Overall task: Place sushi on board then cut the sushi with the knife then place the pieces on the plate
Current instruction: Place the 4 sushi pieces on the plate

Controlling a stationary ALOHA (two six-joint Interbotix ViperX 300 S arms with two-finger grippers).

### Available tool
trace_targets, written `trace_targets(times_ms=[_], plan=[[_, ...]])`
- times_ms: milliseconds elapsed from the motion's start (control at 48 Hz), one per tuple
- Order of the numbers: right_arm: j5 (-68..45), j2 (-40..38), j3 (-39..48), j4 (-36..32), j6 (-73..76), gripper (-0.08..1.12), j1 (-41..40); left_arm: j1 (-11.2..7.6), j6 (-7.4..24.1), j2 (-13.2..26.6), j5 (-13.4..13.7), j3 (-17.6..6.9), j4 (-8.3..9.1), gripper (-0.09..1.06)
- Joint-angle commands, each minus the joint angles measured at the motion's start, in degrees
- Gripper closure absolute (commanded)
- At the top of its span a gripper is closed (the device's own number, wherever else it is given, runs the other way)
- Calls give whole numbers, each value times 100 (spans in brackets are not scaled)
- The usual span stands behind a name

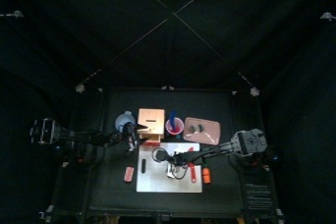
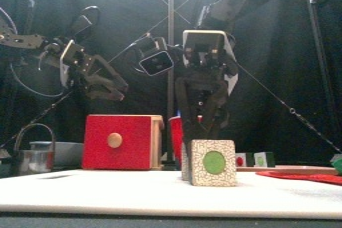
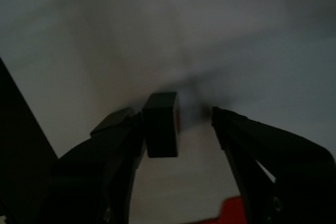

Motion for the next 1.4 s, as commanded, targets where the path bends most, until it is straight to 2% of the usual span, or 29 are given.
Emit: trace_targets(times_ms=[21,125,312,521,667,771,938,1125,1396], plan=[[-35,-149,-26,-9,0,37,-9,-9,0,-53,-26,-44,-9,3],[0,-387,167,-35,88,48,-44,-9,0,-53,-26,-18,0,3],[378,-1485,817,-97,439,47,-431,-88,-9,-53,-26,-44,-9,3],[536,-2979,2646,-747,2048,47,-1547,-105,18,-53,-26,-53,0,3],[466,-3524,3445,-1617,3270,47,-2303,-88,26,-53,-26,-70,9,3],[369,-3454,3507,-2162,3419,47,-2689,-70,26,-53,-26,-70,9,3],[53,-3173,3516,-2312,3410,47,-3401,-70,26,-53,-26,-44,0,3],[-316,-2848,3507,-2153,3419,44,-3700,-79,26,-53,-26,-53,9,3],[-378,-2698,3463,-1740,3454,27,-3656,-79,35,-53,-26,-35,70,3]])
